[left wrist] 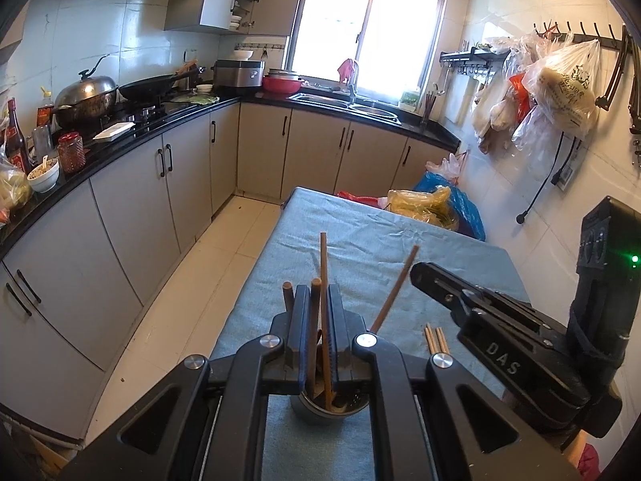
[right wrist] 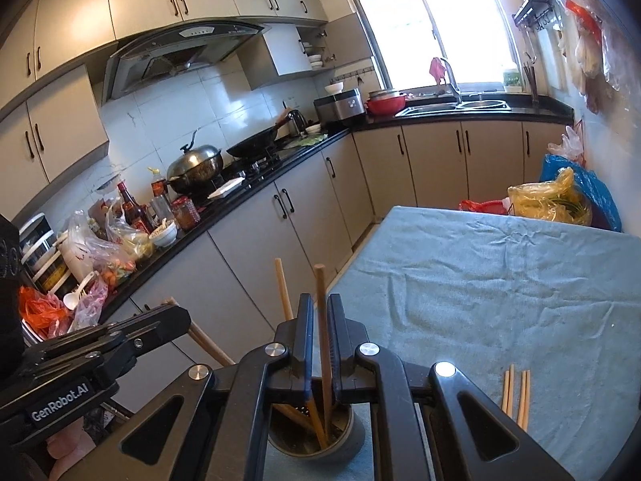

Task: Organize utensils
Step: 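Lower both chopsticks into the holder and open both tools, then move both tools back over the remaining chopsticks on the cloth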

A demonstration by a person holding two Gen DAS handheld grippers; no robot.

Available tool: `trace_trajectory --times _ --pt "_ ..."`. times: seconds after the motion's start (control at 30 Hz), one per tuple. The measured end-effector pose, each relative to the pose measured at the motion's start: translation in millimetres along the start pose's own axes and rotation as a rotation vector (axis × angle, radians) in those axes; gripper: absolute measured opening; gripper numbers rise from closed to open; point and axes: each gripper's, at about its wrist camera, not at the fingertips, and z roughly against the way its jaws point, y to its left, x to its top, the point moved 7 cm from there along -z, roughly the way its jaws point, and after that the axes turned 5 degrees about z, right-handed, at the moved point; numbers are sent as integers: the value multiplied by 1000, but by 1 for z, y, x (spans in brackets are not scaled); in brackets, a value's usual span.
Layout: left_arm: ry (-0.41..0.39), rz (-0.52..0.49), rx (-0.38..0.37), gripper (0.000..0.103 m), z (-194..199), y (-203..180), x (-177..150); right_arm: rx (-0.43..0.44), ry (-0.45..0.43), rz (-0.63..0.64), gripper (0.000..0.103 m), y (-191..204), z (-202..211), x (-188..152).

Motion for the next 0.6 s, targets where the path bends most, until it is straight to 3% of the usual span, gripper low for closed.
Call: trace_trajectory --times 0.3,0.37,0.43,0.6 --pt "-52 -13 -18 9 26 -10 -1 17 -78 -39 8 -12 46 5" --pt "-78 -33 -23 24 35 -17 -4 13 -88 -51 8 -21 58 1" --pt "-100 -53 -26 32 42 -24 -9 -4 -92 -66 8 -33 71 -8" --pt "-100 -126 -60 32 41 -60 -38 -63 -86 -143 12 -77 96 -36"
